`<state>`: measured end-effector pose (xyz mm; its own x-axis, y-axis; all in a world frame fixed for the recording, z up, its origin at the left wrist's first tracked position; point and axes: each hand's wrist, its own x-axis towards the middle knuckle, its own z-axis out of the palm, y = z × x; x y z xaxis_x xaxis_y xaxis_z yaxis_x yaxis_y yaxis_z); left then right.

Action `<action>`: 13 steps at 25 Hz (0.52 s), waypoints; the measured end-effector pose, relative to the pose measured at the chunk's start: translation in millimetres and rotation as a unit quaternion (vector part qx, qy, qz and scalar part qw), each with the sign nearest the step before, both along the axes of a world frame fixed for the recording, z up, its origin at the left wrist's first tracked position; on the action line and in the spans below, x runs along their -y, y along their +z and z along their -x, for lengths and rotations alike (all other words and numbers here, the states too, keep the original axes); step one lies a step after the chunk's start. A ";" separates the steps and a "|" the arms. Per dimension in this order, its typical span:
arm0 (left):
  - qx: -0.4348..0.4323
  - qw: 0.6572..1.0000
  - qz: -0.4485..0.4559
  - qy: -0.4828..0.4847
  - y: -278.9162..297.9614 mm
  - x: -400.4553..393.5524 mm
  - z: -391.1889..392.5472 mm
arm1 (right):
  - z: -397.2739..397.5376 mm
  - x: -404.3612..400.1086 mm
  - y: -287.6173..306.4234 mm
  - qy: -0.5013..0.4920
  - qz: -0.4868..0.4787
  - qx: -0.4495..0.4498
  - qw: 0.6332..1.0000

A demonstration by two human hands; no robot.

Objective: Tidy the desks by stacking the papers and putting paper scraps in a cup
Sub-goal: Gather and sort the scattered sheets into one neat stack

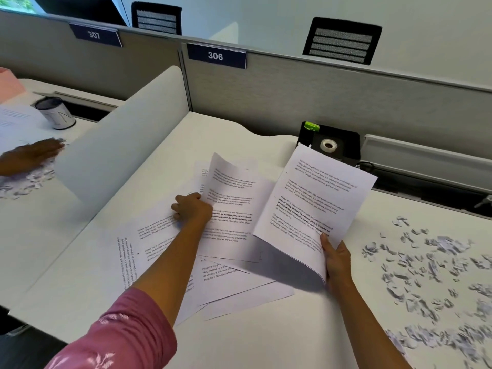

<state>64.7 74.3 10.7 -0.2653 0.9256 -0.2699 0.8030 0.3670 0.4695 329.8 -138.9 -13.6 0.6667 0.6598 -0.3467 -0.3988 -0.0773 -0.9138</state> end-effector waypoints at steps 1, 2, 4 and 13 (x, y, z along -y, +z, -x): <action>-0.003 1.000 0.014 0.005 -0.2 -2.8 -1.4 | -0.1 -0.4 0.6 0.001 0.002 0.002 1.000; -0.001 1.000 0.025 0.009 0.1 -5.6 -2.1 | -0.4 -0.4 1.1 0.001 0.004 0.005 1.000; 0.001 0.999 0.048 0.010 1.6 -12.1 -0.8 | -0.2 -1.1 1.2 -0.001 0.006 0.010 1.000; 0.087 0.990 -0.114 0.017 1.8 3.9 2.0 | 1.7 -0.1 3.0 -0.001 0.015 0.025 1.000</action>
<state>62.7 70.4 12.5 -0.2650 0.9591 -0.0998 0.6915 0.2612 0.6736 328.1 -138.7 -10.6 0.6851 0.6484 -0.3320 -0.3522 -0.1042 -0.9301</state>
